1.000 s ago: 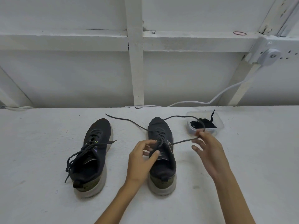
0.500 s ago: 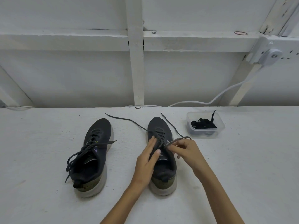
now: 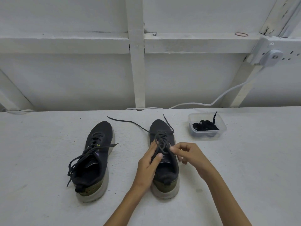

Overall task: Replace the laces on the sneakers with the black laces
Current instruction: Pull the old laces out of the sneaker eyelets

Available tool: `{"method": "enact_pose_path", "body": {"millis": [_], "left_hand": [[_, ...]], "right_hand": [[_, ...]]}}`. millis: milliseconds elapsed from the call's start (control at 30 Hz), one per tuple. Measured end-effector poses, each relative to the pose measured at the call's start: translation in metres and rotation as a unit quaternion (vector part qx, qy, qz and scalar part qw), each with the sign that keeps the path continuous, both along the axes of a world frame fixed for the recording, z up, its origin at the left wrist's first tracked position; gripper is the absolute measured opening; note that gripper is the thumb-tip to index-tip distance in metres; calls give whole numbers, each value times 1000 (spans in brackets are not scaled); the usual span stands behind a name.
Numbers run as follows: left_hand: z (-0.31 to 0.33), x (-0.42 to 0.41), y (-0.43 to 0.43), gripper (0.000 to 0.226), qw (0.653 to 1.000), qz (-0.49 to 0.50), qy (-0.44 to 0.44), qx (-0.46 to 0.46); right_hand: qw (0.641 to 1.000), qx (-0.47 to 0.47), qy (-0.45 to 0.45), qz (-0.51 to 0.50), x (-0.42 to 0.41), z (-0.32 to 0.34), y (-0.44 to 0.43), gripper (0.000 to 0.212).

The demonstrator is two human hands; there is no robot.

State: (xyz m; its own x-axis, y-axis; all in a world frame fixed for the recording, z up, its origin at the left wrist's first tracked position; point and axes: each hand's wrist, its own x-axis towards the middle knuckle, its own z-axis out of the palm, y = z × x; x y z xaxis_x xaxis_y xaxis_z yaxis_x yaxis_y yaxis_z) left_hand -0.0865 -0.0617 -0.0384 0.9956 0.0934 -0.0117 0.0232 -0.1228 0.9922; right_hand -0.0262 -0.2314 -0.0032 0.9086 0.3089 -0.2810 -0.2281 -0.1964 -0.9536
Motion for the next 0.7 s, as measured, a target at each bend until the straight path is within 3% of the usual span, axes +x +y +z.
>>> {"method": "enact_pose_path", "body": {"millis": [167,333,500,567,700], "left_hand": [[-2,0,0,54,1000,3,1,-5],[-1,1,0,52,1000,0,8,-9],[-5,1,2,49,1000,15,3,-20],[-5,1,1,50,1000,17,0,-21],[-6,1,1,50,999,16,2,-29]], "right_hand": [[999,37,-18,-17,-3,4,2,16],[988,81,-5,-133,14,10,3,16],[996,54,42,-56,-1,1,11,32],[998,51,21,-38,-5,0,11,27],[968,125,-7,-217,15,2,-2,16]]}}
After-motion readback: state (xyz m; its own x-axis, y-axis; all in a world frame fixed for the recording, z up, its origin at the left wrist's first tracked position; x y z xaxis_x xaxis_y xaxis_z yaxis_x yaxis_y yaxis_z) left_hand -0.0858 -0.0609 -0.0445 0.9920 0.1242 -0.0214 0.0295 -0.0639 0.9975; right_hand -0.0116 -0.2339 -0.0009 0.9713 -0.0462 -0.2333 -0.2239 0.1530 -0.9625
